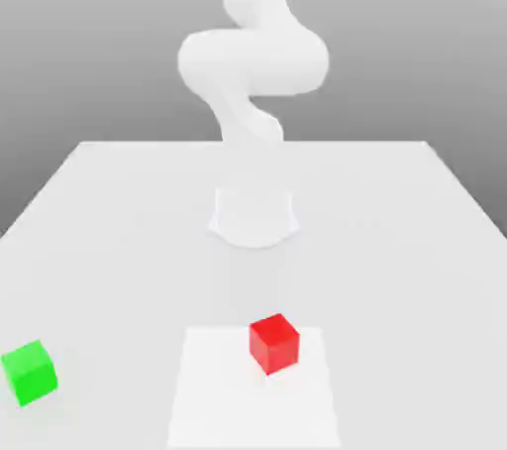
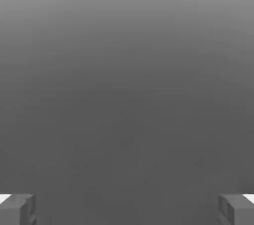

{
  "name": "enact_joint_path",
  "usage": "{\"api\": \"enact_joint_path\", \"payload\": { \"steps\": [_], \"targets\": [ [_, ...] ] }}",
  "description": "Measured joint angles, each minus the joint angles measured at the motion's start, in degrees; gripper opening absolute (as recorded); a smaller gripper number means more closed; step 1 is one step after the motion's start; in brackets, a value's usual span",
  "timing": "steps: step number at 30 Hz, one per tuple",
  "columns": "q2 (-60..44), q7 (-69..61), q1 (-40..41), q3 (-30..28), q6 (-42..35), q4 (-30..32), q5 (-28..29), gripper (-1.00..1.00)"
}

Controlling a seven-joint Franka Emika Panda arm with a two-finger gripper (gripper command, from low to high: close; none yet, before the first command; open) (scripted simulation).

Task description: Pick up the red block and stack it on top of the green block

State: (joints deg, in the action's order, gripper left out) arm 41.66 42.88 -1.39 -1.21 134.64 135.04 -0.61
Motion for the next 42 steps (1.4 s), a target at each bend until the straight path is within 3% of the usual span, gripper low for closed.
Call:
{"api": "enact_joint_path", "payload": {
  "steps": [12,17,24,25,32,39,42],
  "targets": [
    [-24.4,-15.8,-6.9,-4.1,16.2,17.9,-2.0,0.0],
    [-36.4,-21.2,-8.0,-4.0,24.2,26.2,0.2,0.0],
    [-51.1,-24.5,-6.8,-1.9,36.3,26.3,-2.2,0.0],
    [-53.1,-24.9,-6.2,-1.1,38.0,26.1,-2.7,-1.0],
    [-53.6,-24.8,-5.9,-0.9,38.3,26.0,-2.6,-1.0],
    [-41.0,-22.5,-6.2,-2.0,27.5,27.8,0.7,-1.0],
    [-41.7,-25.2,-5.3,-6.5,23.7,23.6,0.5,-1.0]
  ]
}}
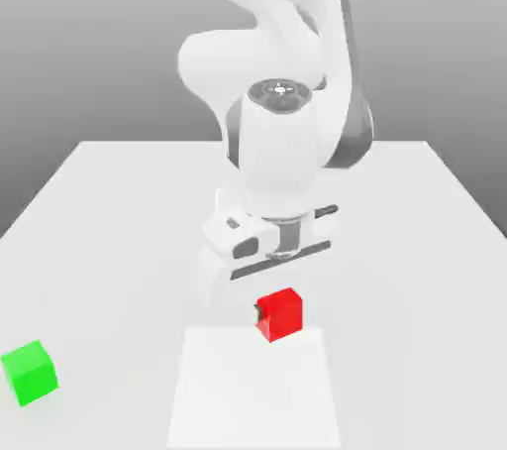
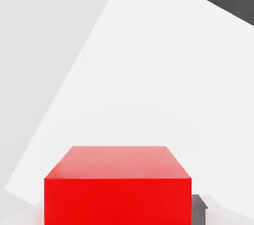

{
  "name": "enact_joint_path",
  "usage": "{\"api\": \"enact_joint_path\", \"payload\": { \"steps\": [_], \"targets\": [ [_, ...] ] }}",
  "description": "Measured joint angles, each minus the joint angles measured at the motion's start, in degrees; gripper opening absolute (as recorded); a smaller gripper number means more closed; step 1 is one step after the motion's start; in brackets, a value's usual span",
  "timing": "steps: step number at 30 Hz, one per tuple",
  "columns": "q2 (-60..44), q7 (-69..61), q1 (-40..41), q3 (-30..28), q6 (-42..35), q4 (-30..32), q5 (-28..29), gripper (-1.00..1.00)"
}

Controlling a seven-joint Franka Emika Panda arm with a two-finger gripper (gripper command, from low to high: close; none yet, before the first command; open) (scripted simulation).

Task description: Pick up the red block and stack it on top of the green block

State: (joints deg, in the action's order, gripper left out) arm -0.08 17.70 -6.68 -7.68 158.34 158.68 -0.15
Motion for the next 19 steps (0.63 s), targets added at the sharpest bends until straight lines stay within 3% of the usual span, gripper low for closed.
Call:
{"api": "enact_joint_path", "payload": {
  "steps": [9,13,14,19],
  "targets": [
    [-8.2,-13.9,19.8,-11.5,-9.6,-17.4,-5.2,-1.0],
    [-15.8,-19.2,23.6,-10.3,-5.4,-20.5,-10.7,-1.0],
    [-17.8,-20.2,24.4,-9.4,-3.8,-20.7,-12.0,1.0],
    [-17.8,-20.2,24.4,-9.4,-3.8,-20.7,-12.0,1.0]
  ]
}}
